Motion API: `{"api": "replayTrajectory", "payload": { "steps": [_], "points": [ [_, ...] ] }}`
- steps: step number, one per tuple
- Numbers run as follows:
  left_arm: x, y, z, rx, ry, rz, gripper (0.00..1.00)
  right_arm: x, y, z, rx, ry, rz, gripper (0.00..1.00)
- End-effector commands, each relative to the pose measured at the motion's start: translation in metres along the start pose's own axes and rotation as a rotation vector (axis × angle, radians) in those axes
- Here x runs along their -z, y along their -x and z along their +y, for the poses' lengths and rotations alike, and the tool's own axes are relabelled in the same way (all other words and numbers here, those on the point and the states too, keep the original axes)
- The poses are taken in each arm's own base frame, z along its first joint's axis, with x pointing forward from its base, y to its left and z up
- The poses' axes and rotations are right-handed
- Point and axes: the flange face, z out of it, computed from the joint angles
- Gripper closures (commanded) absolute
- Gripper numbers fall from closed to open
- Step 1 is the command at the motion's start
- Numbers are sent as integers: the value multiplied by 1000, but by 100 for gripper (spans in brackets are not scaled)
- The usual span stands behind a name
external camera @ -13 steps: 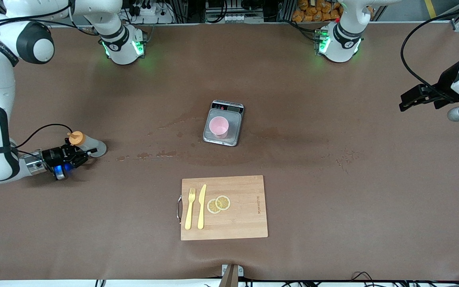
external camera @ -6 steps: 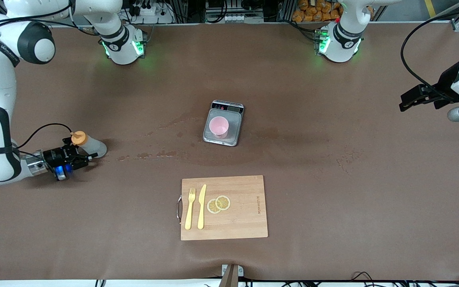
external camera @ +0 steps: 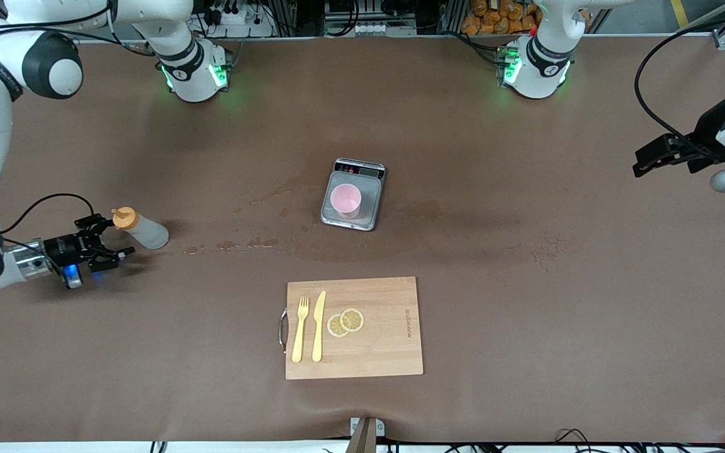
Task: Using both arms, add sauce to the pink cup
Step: 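Lower the sauce bottle onto the table and open the right gripper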
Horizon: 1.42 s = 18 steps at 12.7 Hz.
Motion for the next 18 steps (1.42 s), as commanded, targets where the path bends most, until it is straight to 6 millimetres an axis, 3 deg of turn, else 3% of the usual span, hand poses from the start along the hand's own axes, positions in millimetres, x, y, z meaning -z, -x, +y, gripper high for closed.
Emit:
{"api": "replayTrajectory", "payload": {
  "steps": [1, 5, 9, 12, 18],
  "points": [
    [14, 5, -1, -9, 15, 33, 0, 28, 30, -4, 12, 25, 46, 0],
    [24, 13, 1, -4, 11, 57, 0, 62, 83, -15, 67, 39, 114, 0],
    [26, 12, 1, -1, 17, 67, 0, 74, 123, -28, 125, 46, 138, 0],
    [21, 9, 1, -1, 18, 59, 0, 85, 186, -62, 219, 89, 209, 0],
    [18, 8, -1, -1, 18, 56, 0, 54, 308, -116, 366, 182, 305, 0]
  ]
}}
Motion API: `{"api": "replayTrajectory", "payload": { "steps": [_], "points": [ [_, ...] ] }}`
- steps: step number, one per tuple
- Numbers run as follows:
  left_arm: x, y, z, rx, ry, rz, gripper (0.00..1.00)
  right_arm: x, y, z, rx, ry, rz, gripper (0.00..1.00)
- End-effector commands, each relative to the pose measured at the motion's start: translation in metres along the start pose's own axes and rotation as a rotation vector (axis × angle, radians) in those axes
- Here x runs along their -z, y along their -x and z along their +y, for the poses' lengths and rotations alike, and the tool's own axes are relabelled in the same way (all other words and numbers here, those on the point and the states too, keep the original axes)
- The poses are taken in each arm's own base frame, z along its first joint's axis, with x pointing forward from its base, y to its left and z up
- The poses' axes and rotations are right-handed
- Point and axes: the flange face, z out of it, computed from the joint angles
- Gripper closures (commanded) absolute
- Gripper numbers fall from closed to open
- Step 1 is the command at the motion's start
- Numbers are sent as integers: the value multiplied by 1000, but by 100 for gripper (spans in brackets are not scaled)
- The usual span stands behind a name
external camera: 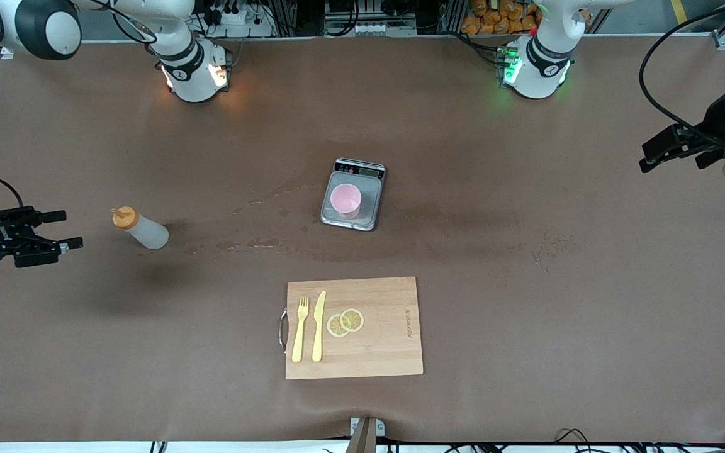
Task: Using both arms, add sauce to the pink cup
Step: 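Lower the sauce bottle onto the table and open the right gripper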
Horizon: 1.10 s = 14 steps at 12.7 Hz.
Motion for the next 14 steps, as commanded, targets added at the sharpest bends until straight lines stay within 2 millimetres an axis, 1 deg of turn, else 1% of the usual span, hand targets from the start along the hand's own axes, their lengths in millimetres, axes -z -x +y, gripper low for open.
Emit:
{"api": "replayTrajectory", "payload": {
  "steps": [1, 2, 3, 4, 5, 6, 7, 8, 9, 11, 12, 13, 14],
  "points": [
    [1, 0, -2, -3, 12, 8, 0, 2, 43, -31, 43, 51, 42, 0],
    [1, 1, -2, -5, 12, 9, 0, 3, 54, -41, 60, 62, 67, 0],
    [1, 1, -3, -6, 12, 9, 0, 7, 64, -47, 77, 74, 104, 0],
    [1, 0, -2, -6, 12, 7, 0, 7, 74, -53, 126, 135, 148, 0],
    [0, 0, -2, -6, 12, 6, 0, -1, 84, -64, 220, 248, 190, 0],
    [0, -1, -1, -10, 13, 11, 0, -6, 97, -80, 345, 370, 245, 0],
    [-2, -2, 1, -13, 13, 10, 0, -9, 118, -96, 430, 480, 297, 0],
    [-3, -2, 0, -12, 13, 8, 0, -2, 139, -106, 471, 494, 353, 0],
    [-4, -2, 1, -13, 13, 7, 0, 3, 154, -111, 493, 485, 392, 0],
    [-4, -2, 1, -13, 12, 5, 0, 4, 165, -114, 517, 486, 403, 0],
    [-5, -2, 0, -12, 12, 4, 0, 0, 176, -122, 536, 498, 415, 0],
    [-4, -1, 0, -12, 12, 4, 0, -3, 181, -124, 547, 497, 425, 0],
    [-3, -1, -2, -13, 12, 4, 0, -4, 181, -120, 554, 486, 446, 0]
  ]
}}
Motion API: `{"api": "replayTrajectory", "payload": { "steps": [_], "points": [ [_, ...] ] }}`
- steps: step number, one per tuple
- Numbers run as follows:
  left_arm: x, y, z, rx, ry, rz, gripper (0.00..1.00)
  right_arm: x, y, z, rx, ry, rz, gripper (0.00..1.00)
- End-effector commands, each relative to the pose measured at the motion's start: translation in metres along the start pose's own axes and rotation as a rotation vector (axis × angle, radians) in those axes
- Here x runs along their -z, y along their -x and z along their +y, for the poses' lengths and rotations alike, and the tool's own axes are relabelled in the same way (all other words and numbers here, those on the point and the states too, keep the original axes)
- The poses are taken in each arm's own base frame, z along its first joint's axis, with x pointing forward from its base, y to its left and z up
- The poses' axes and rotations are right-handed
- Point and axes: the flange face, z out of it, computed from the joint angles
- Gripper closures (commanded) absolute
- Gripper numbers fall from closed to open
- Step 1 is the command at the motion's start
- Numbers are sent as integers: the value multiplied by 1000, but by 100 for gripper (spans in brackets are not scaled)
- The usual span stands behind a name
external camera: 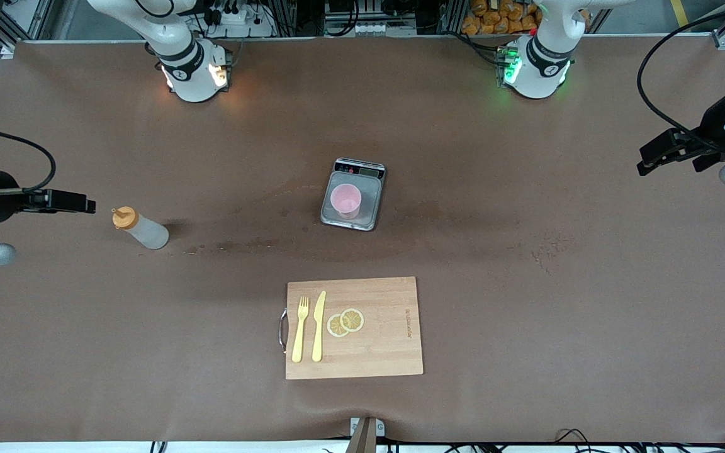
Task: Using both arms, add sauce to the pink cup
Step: 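Lower the sauce bottle onto the table and open the right gripper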
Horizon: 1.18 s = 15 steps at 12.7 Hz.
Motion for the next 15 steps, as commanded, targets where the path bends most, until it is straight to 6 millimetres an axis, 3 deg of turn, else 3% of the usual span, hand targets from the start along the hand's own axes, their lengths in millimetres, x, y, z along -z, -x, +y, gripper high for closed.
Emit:
{"api": "replayTrajectory", "payload": {
  "steps": [1, 5, 9, 11, 15],
  "points": [
    [3, 2, -3, -13, 12, 11, 0, -7, 19, 3, 68, 17, 59, 0],
    [3, 2, 2, -21, 13, 12, 0, -47, 66, 24, 219, 32, 221, 0],
    [-1, 3, -3, -14, 10, 2, 0, -53, 76, 24, 224, 33, 268, 0],
    [1, 3, 2, -20, 14, 10, 0, -48, 76, 12, 260, 106, 274, 0],
    [-6, 1, -2, -15, 11, -3, 0, -9, 63, 19, 244, 151, 340, 0]
  ]
}}
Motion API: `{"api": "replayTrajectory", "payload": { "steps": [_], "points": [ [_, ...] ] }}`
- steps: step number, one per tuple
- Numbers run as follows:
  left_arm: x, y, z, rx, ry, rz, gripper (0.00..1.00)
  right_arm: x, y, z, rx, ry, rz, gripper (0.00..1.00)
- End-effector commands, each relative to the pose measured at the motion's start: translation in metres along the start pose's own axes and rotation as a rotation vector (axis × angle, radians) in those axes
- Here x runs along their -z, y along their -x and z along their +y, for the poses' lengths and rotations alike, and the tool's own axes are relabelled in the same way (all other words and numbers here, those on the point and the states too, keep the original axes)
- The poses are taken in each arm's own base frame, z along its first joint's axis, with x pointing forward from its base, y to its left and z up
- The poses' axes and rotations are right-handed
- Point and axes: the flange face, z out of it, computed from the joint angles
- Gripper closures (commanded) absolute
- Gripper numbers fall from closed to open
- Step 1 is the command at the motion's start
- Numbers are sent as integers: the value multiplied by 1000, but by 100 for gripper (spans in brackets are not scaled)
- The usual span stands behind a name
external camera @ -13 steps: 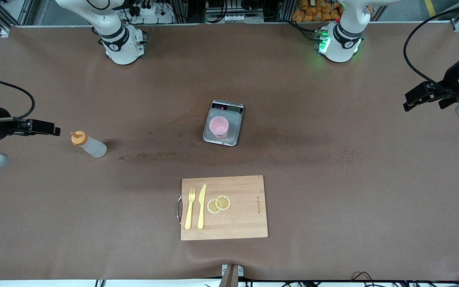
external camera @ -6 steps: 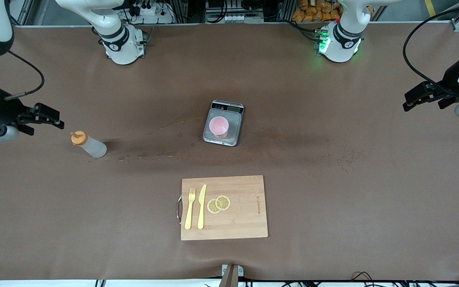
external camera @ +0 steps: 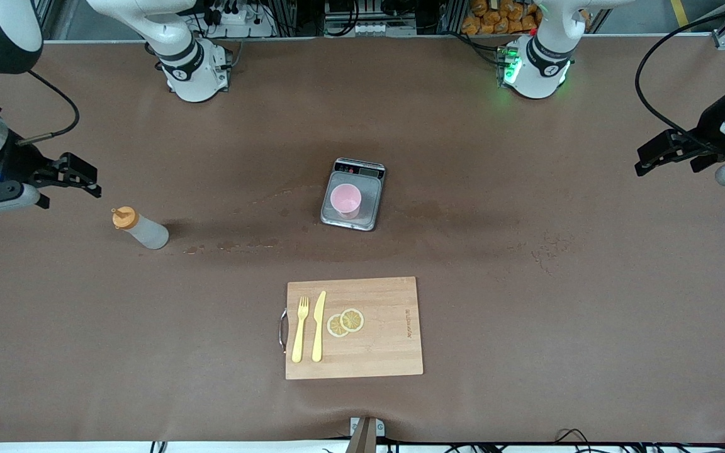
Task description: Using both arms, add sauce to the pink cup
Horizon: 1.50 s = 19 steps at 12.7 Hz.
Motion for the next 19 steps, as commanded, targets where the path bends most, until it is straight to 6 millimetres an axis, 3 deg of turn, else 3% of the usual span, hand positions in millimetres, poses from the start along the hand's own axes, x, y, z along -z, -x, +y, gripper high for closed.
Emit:
{"api": "replayTrajectory", "payload": {
  "steps": [1, 4, 9, 14, 19],
  "points": [
    [1, 1, -1, -14, 12, 9, 0, 25, -20, 10, -2, 42, 36, 0],
    [7, 3, -1, -16, 12, 18, 0, 28, -27, 30, -39, 26, 1, 0],
    [11, 5, -1, -16, 4, 18, 0, 31, -28, 18, -17, 25, 4, 0],
    [17, 2, -3, -12, 3, 30, 0, 53, -27, 24, -19, 72, 38, 0],
    [17, 1, -3, -10, 3, 30, 0, 59, -26, 31, -38, 67, 58, 0]
  ]
}}
